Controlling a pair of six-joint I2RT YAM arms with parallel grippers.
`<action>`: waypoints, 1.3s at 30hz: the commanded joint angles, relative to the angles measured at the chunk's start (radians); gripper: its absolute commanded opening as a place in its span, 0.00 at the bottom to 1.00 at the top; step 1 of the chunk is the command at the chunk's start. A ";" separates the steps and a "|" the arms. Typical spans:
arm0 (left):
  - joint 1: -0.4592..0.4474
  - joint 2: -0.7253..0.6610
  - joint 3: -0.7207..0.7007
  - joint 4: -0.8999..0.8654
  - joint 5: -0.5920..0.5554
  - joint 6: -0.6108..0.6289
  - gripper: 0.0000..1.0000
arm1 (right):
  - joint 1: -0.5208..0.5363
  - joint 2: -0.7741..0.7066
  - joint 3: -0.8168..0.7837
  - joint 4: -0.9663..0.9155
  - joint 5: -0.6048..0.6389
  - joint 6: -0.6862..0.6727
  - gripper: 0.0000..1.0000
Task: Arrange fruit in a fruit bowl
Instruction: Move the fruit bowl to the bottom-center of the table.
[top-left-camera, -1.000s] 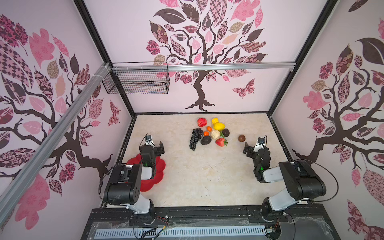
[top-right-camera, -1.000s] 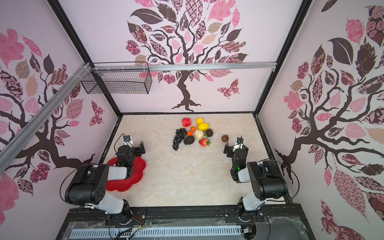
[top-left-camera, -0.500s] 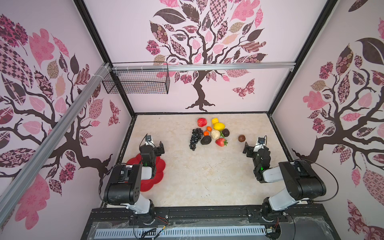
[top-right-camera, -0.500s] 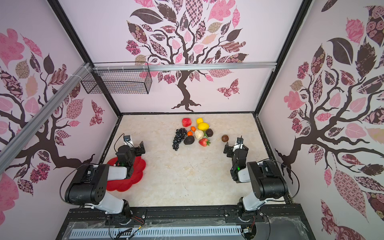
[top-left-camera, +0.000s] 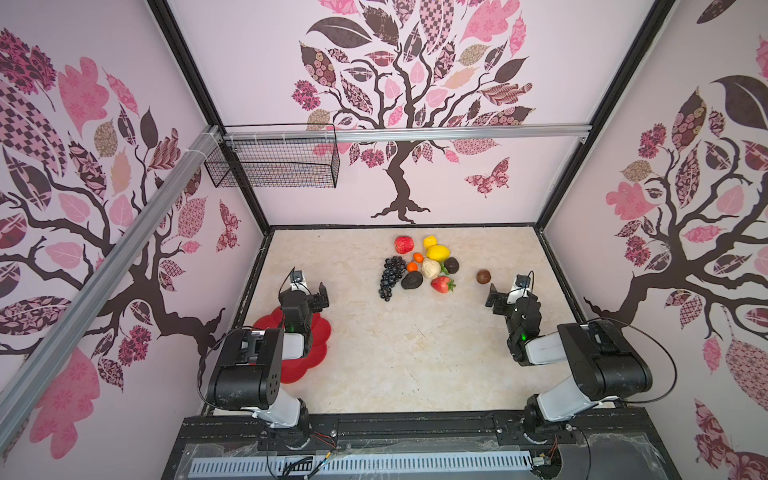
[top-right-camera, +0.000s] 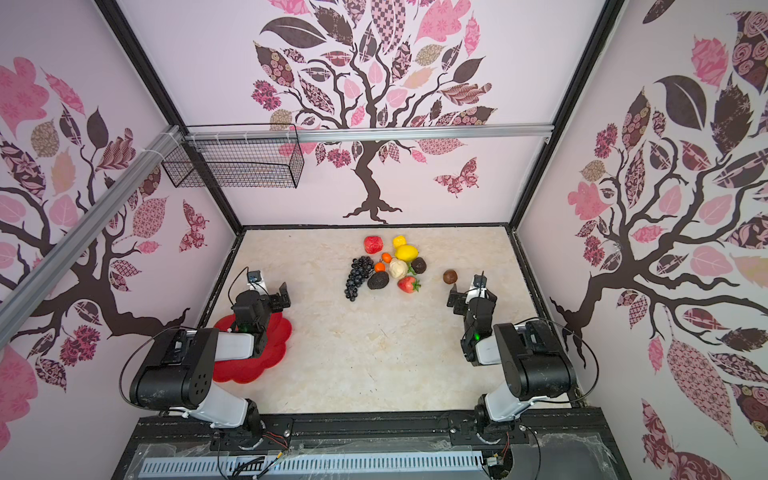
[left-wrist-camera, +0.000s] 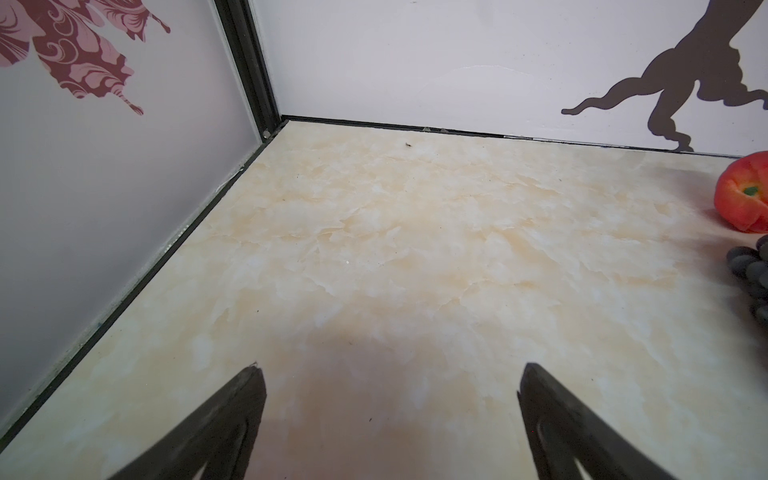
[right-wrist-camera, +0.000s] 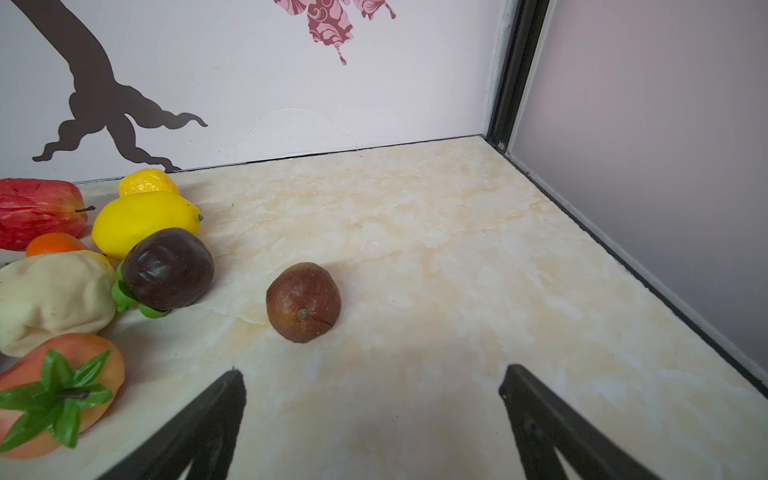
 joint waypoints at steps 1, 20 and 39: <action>0.004 0.003 -0.007 0.014 0.007 0.005 0.98 | -0.001 -0.016 -0.013 0.045 -0.031 -0.013 1.00; -0.229 -0.592 0.108 -0.513 -0.160 -0.285 0.98 | 0.119 -0.577 0.146 -0.538 -0.235 0.174 1.00; -0.429 -0.998 0.167 -1.475 -0.331 -0.757 0.98 | 0.118 -0.978 0.125 -1.176 -0.576 0.568 1.00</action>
